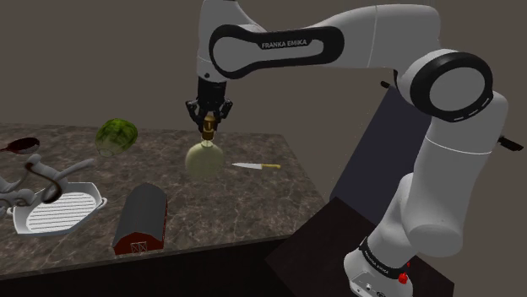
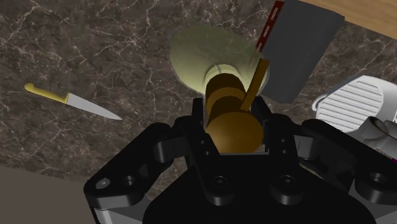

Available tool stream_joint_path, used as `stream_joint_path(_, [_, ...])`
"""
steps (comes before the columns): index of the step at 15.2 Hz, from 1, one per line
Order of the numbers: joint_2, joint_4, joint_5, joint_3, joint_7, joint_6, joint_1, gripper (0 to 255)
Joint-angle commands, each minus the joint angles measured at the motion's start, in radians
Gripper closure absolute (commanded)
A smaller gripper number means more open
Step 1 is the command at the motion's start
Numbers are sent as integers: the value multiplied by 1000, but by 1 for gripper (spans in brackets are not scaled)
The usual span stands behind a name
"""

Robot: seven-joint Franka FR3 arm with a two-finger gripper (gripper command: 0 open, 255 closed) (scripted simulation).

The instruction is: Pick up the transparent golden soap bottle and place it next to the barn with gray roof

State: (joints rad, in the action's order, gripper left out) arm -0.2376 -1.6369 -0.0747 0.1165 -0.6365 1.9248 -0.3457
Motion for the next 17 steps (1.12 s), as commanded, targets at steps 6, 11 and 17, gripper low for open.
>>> stream_joint_path(6, [-17,-70,-4,-1,-5,88,1,255])
stream_joint_path(11, [-34,-114,-9,-3,-10,149,0,255])
stream_joint_path(17, [-62,-158,-15,-5,-16,221,0,255])
